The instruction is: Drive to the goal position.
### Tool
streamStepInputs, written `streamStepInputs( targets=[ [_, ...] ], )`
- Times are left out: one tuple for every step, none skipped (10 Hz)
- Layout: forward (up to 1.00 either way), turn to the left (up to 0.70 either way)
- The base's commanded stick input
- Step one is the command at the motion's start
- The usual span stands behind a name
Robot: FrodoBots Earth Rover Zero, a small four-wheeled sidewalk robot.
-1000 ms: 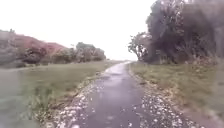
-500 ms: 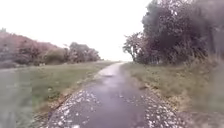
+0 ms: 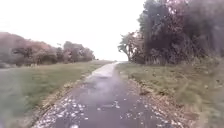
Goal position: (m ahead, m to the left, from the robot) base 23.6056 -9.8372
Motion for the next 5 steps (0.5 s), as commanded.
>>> streamStepInputs(
  targets=[
    [1.0, 0.0],
    [1.0, 0.0],
    [1.0, 0.0],
    [1.0, 0.0],
    [1.0, 0.0]
  ],
)
